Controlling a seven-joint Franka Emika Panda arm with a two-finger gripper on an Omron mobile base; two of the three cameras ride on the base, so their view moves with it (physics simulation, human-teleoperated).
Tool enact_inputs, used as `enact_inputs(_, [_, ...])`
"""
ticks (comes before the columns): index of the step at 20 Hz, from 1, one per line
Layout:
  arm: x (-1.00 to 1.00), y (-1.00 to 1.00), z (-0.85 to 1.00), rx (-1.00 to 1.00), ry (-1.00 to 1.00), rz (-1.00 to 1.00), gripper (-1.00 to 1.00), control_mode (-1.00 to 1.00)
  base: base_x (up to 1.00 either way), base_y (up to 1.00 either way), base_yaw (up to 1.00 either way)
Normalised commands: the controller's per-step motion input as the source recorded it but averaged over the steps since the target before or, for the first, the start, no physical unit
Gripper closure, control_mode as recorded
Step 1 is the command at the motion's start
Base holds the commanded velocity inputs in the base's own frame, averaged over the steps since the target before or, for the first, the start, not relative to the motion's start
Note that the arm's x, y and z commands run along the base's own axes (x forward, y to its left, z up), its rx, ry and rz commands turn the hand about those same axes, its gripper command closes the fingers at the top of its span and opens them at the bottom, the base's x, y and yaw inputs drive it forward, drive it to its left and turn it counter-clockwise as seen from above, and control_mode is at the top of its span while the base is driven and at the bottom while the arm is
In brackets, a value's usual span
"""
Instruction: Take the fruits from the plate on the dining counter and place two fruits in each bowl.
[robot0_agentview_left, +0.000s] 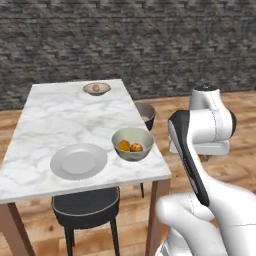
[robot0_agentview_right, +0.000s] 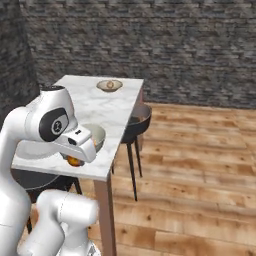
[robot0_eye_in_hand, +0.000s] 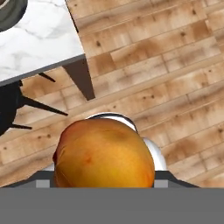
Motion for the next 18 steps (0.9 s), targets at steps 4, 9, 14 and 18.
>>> enact_inputs(4, [0.00,0.00,0.00,0.00,0.00,0.00,1.00,1.00,0.59,-1.00,0.12])
enact_inputs(9, [0.00,0.00,0.00,0.00,0.00,0.00,1.00,1.00,0.56,-1.00,0.25])
enact_inputs(14, [0.00,0.00,0.00,0.00,0.00,0.00,1.00,1.00,0.80,-1.00,0.28])
enact_inputs(18, [0.00,0.00,0.00,0.00,0.00,0.00,1.00,1.00,0.95,-1.00,0.30])
